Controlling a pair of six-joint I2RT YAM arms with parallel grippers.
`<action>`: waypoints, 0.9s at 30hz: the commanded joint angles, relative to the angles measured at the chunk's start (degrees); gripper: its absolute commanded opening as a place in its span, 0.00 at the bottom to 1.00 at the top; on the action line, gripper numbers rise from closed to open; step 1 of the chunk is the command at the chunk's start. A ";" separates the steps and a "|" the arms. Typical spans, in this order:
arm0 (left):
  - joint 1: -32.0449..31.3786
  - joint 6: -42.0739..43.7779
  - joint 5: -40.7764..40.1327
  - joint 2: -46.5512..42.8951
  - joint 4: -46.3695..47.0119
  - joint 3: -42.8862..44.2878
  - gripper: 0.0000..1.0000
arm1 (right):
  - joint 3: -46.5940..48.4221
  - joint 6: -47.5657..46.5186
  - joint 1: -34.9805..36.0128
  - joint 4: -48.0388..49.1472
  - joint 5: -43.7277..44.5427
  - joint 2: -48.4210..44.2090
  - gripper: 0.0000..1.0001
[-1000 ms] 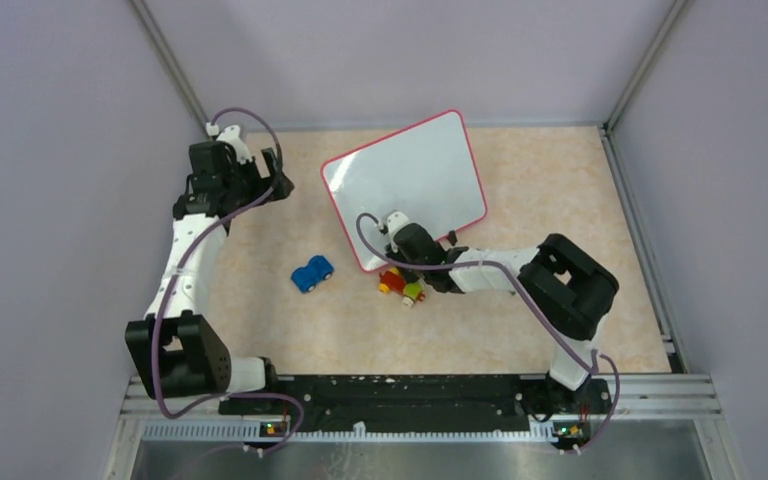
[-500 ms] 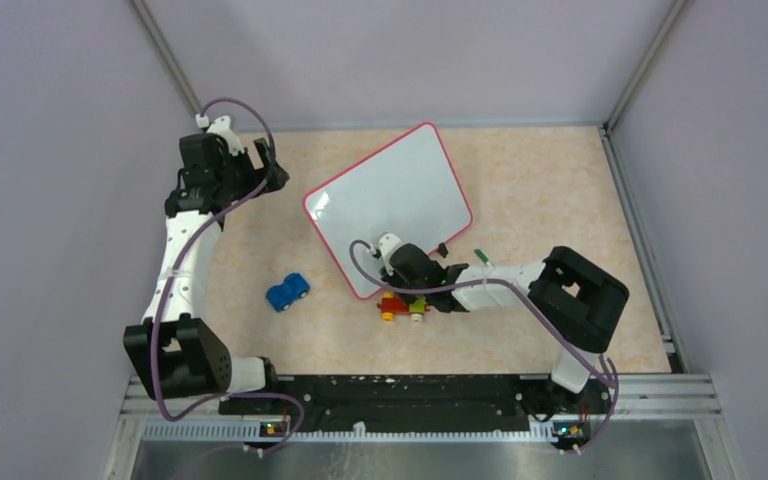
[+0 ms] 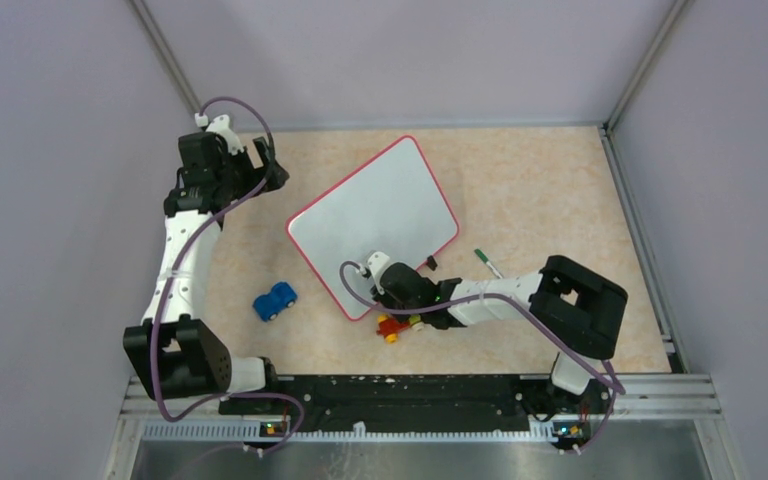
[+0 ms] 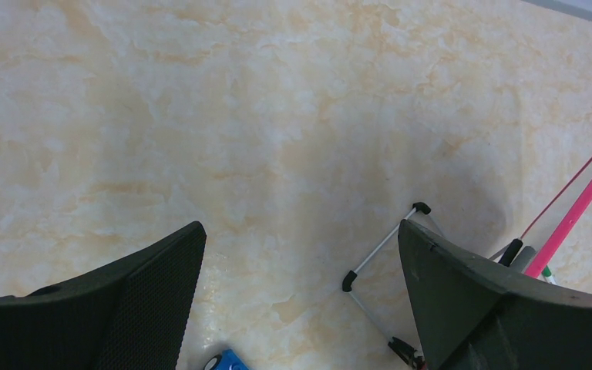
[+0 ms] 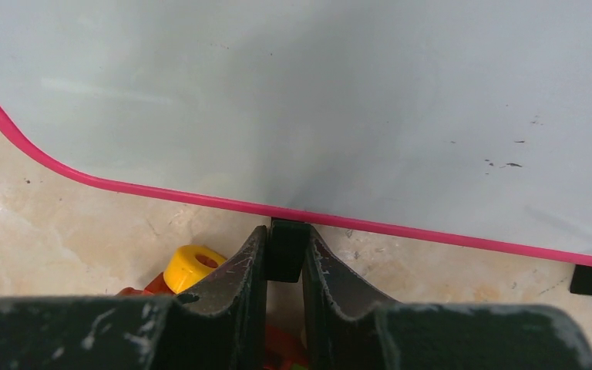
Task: Write a sentence on the whiteboard
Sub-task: Move the whiteboard to the center of the board.
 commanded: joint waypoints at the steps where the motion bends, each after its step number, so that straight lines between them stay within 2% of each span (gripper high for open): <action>1: 0.33 -0.70 -0.36 -2.35 0.63 2.50 0.99 | -1.01 1.71 1.58 -6.01 -2.41 0.51 0.00; 12: 0.33 -0.65 0.17 -2.22 0.71 2.40 0.99 | -2.88 2.57 2.58 -7.41 -2.82 -0.48 0.00; 20: 0.33 -0.92 0.19 -2.29 0.88 1.98 0.99 | -3.25 1.66 6.21 -6.63 -2.19 -1.04 0.00; 21: 0.33 -0.92 0.31 -2.35 0.94 1.82 0.99 | -2.95 1.34 6.29 -6.57 -2.31 -0.91 0.02; 22: 0.35 -0.92 0.48 -2.42 0.98 1.76 0.99 | -2.54 1.16 6.30 -6.83 -2.07 -0.78 0.09; 27: 0.33 -1.01 1.57 -2.12 1.11 1.54 0.99 | -0.15 -0.49 6.34 -7.62 0.55 -1.57 0.28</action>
